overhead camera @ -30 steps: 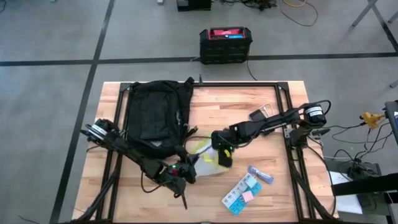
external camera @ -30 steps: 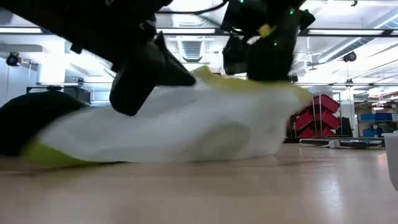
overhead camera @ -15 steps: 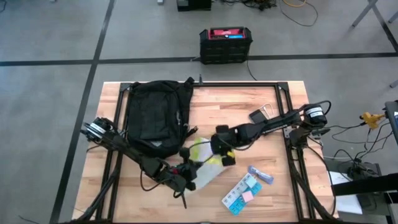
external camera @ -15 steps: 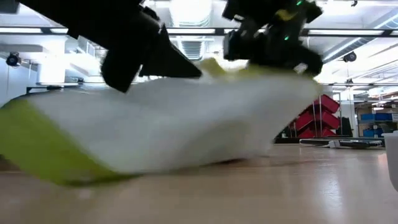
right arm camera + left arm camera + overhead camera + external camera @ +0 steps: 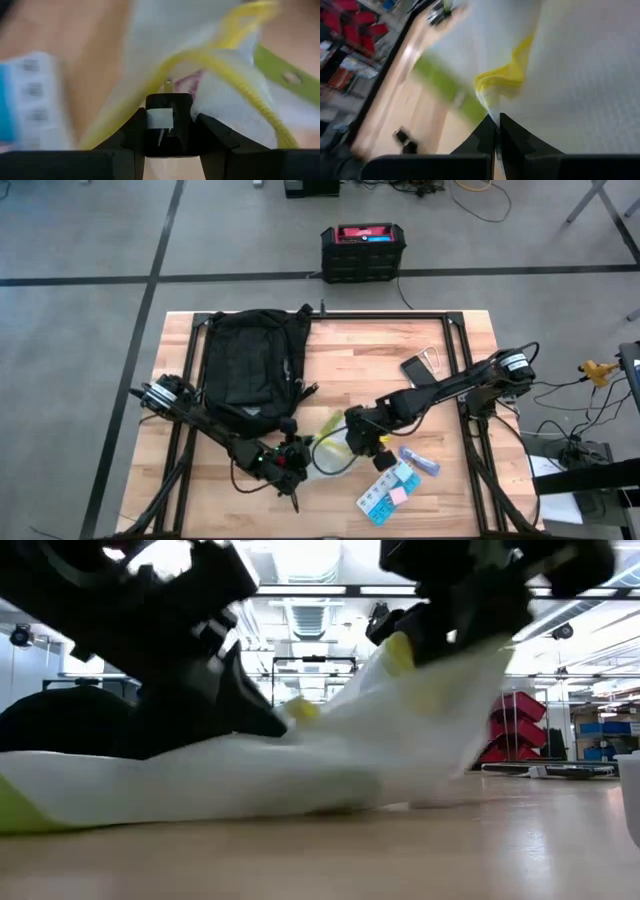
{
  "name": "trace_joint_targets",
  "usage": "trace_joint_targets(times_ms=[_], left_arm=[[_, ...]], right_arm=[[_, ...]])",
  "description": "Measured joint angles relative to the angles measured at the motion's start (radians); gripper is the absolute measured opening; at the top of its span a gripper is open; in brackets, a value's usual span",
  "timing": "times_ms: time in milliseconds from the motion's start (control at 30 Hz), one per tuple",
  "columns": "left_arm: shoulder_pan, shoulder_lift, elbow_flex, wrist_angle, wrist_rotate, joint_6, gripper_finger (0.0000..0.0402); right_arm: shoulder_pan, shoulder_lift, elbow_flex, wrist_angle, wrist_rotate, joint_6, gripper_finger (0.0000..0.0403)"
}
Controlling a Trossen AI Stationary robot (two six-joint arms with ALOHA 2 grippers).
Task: Unpack backpack
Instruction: Remove the black charger adapter from the zip bag
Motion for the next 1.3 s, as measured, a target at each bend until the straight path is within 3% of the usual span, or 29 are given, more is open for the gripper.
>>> trace_joint_targets(times_ms=[100,233,400,567,633,867,1033,1300], left_arm=[[0.0,-0.001,0.0,-0.006,-0.019,-0.014,0.0],[0.001,-0.003,-0.002,0.002,-0.024,-0.014,0.0],[0.0,-0.005,0.001,0.03,-0.032,0.006,0.0],[-0.001,-0.021,0.027,0.032,-0.042,0.084,0.0],[-0.003,-0.034,0.043,0.034,-0.061,0.121,0.0],[-0.015,-0.082,0.1,0.027,-0.067,0.234,0.0],[-0.013,-0.113,0.118,0.027,-0.055,0.232,0.0023],[-0.016,-0.189,0.119,0.012,0.234,0.113,0.0126]], right_arm=[[0.017,-0.008,0.0,-0.008,-0.055,0.002,0.011],[0.019,-0.008,0.0,-0.003,0.0,-0.004,0.011],[0.019,0.011,0.0,-0.004,0.25,0.018,0.011],[0.022,0.026,0.0,-0.009,0.659,0.052,0.011],[0.02,0.026,-0.002,-0.012,0.737,0.058,0.011],[0.021,0.026,-0.003,-0.011,0.577,0.062,0.011],[0.02,0.026,-0.014,-0.007,0.57,0.087,0.011],[0.02,0.026,-0.071,0.007,0.569,0.105,0.011]])
